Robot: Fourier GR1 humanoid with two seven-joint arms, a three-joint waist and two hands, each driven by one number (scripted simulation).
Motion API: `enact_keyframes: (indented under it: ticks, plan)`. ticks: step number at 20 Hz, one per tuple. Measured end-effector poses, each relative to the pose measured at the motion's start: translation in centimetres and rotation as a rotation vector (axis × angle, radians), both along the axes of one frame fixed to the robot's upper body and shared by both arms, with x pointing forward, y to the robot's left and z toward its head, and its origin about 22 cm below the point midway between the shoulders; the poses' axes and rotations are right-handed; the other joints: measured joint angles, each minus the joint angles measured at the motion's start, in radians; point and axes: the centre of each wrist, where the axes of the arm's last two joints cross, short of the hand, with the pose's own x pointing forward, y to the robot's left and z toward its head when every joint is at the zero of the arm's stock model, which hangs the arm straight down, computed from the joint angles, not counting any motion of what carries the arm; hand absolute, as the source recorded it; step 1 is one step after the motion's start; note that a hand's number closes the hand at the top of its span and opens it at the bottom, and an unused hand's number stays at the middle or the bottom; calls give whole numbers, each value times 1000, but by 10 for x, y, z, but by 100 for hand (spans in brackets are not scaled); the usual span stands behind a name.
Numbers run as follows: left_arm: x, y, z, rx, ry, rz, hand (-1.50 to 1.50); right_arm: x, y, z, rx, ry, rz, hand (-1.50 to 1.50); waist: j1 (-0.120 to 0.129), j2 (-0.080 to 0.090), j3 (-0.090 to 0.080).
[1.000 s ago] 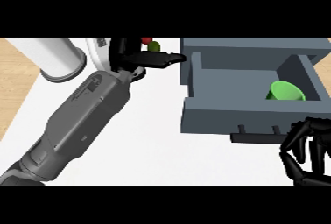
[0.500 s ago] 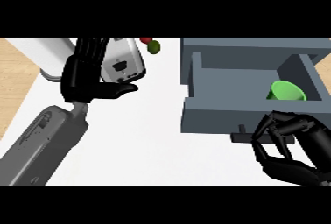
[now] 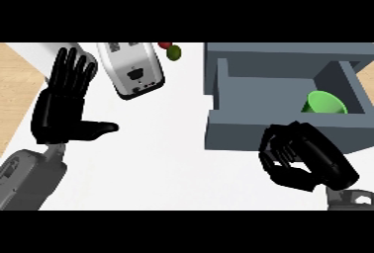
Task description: Pick up the cup, place it into the drawer and close the drawer
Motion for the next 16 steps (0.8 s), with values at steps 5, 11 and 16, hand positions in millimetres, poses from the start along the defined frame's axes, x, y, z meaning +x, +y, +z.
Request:
enact_keyframes:
  ticks: [5, 11, 16]
  plan:
    - [-17, 24, -11, 0, 3, 13, -150, 21, 5, -36, -80, -3, -9, -150, -11, 1, 0]
    - [-33, 51, -21, -8, 2, 14, -150, 52, 16, -68, -190, 31, -23, -150, -13, 2, 0]
    - [-42, 68, -26, -18, -1, 15, -150, 77, 15, -93, -229, 63, -24, -150, -14, 3, 0]
